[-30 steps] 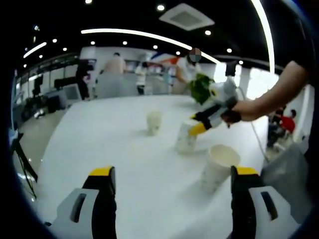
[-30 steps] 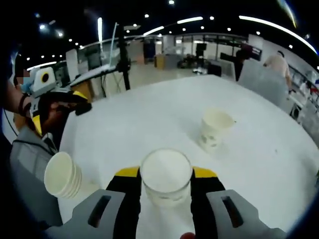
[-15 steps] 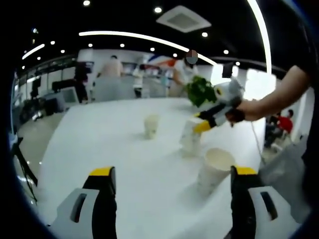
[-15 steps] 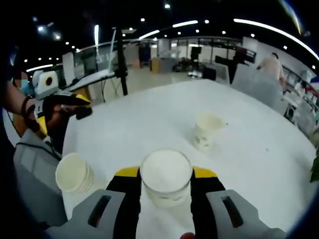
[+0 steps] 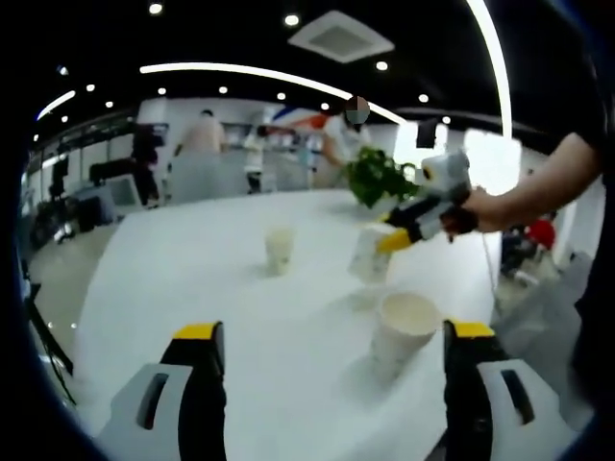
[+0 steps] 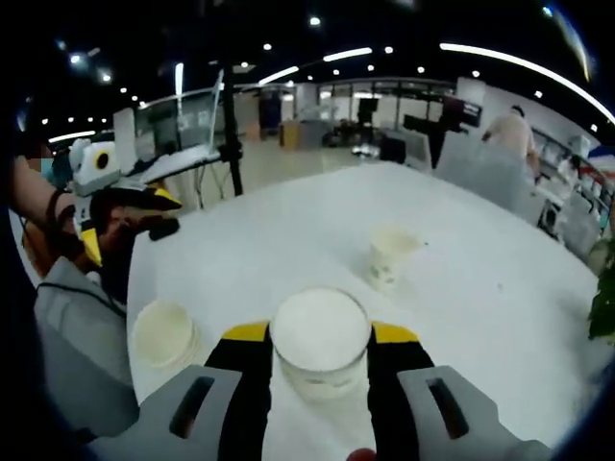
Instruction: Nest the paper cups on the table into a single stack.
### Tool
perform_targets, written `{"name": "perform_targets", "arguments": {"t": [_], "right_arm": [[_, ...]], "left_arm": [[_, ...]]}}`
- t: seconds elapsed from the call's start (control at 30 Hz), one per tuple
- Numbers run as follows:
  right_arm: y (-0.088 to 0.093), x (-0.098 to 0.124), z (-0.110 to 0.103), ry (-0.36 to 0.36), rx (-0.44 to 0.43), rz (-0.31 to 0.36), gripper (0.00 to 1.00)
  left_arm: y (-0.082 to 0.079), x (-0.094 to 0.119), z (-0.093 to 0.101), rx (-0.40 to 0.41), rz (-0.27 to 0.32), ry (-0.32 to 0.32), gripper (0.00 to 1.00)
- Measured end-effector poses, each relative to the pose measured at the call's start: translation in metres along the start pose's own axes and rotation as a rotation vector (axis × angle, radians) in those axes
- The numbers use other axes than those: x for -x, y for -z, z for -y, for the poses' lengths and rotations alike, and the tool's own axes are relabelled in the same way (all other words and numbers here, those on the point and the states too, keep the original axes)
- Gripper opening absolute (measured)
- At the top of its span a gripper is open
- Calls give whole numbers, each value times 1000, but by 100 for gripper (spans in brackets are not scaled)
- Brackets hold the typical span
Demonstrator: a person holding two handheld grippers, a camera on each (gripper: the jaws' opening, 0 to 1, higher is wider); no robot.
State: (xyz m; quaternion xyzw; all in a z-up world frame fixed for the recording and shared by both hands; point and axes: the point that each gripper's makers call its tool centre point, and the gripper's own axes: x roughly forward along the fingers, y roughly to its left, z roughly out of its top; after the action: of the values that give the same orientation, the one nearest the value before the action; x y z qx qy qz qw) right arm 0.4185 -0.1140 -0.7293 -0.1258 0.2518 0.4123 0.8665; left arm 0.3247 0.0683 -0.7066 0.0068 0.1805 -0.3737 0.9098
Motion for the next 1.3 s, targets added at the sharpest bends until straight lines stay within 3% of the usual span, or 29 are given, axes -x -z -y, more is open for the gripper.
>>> {"name": "perform_targets", "arguments": {"t": [0.63,1.1,1.27,1.3], "right_arm": [[-19,37,-4,60,4,53,35],[-54,71,-16,100,-21,169,35],[-66,81,-22,105,-90,234,35],[-71,84,-24,101,-136,266,35]], "left_arm": [[-6,12,11,-39,-11,43,92],[-17,11,15,-40,11,65,89],[-22,11,16,-34,25,72,89],[-22,10,17,-36,26,74,89]]}}
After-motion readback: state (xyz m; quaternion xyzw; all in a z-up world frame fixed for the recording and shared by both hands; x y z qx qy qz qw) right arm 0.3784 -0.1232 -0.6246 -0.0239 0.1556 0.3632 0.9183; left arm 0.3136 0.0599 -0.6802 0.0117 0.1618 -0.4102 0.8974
